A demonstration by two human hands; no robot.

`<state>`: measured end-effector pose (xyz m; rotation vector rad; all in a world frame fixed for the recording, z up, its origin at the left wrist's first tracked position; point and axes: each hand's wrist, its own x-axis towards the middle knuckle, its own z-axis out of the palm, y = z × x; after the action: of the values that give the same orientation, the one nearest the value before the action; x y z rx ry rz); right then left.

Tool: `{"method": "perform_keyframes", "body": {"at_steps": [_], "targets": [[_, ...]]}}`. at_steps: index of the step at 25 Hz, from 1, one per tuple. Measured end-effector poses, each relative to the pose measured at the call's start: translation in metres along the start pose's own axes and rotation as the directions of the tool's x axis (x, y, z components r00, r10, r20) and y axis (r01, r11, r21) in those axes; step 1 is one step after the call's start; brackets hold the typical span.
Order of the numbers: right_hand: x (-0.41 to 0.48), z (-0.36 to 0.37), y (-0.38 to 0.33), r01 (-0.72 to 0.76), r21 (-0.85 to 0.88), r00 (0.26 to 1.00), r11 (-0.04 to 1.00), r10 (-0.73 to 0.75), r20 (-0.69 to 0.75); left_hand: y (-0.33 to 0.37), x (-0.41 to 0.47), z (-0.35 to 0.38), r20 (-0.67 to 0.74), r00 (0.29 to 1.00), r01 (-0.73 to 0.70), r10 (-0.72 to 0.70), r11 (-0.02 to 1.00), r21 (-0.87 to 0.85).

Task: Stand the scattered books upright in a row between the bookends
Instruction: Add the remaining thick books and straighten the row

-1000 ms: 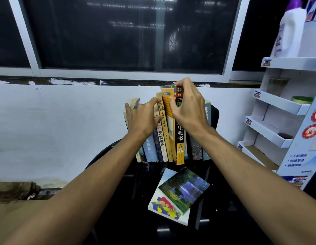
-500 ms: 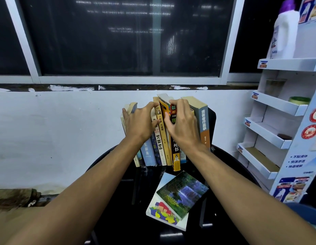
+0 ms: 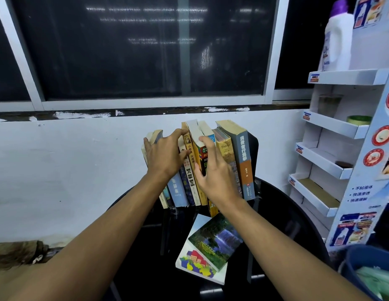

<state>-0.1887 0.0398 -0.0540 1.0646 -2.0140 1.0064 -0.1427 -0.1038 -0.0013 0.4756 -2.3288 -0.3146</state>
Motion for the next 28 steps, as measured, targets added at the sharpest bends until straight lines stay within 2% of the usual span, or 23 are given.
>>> {"method": "perform_keyframes", "body": {"at_steps": [8, 13, 17, 23, 28], "targets": [[0.012, -0.003, -0.001, -0.121, 0.077, 0.992, 0.990, 0.118, 0.050, 0.003, -0.001, -0.003, 0.006, 1.000, 0.009, -0.009, 1.000, 0.004], [0.019, 0.002, -0.004, -0.133, 0.082, 0.991, 0.988, 0.136, -0.022, 0.002, -0.002, -0.002, -0.001, 1.000, 0.003, -0.003, 1.000, 0.011], [0.027, -0.007, -0.002, -0.196, 0.196, 0.975, 0.961, 0.212, -0.067, 0.000, -0.001, 0.000, -0.002, 1.000, -0.002, 0.002, 1.000, 0.011], [0.065, -0.052, -0.025, -0.036, 0.252, 0.964, 0.967, 0.099, -0.245, 0.000, -0.001, -0.002, -0.007, 1.000, 0.002, -0.002, 1.000, 0.015], [0.095, -0.074, -0.046, 0.106, 0.271, 0.943, 0.957, -0.011, -0.331, -0.004, 0.000, 0.000, -0.015, 1.000, 0.005, -0.005, 1.000, -0.012]]}}
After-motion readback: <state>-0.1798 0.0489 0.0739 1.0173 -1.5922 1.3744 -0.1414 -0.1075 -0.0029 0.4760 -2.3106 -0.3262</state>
